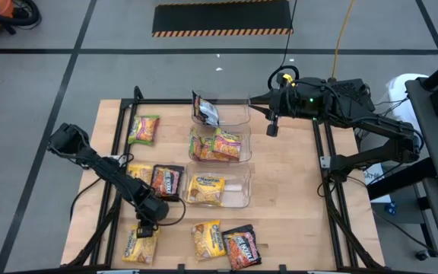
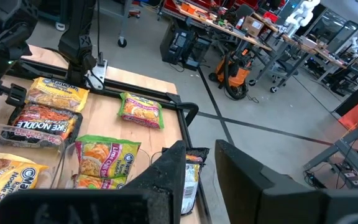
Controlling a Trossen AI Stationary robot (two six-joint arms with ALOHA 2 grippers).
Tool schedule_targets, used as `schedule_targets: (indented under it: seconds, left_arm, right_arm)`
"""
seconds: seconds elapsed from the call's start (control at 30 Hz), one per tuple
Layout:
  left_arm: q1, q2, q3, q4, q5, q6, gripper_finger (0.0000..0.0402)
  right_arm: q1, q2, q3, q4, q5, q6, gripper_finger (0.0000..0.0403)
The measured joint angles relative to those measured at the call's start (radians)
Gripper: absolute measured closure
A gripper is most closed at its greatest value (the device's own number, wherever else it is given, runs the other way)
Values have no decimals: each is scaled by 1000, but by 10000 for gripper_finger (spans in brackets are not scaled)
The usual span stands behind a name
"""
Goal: Sort Maruchan noodles
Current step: Put the yellow noodle pack into the bottom transparent bin
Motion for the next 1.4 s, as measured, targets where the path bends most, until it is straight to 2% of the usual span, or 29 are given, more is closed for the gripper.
schedule_targets:
  seconds: [0.07,0.2,0.27,0.5,0.7,0.93,1.23,1.4]
  left_arm:
    - [-1,0,0,1,-9,-4,334]
    - [-2,1,-3,7,-39,-9,384]
    - [-2,1,-3,9,-45,-32,394]
    - [-3,1,11,7,-55,-124,398]
    - [-3,6,53,-13,-96,-138,400]
    - [-3,5,149,-80,-96,-111,400]
    - [-4,3,272,-289,-148,-69,401]
    - [-19,3,342,-405,-204,-13,401]
  right_arm:
    - [0,0,0,0,0,0,321]
    - [0,0,0,0,0,0,321]
    - [0,0,0,0,0,0,321]
    - [0,0,0,0,0,0,321]
    - [0,0,0,0,0,-20,321]
    - [0,0,0,1,3,-48,321]
    - [0,-1,0,1,7,-56,321]
    - [0,-30,0,1,134,-142,321]
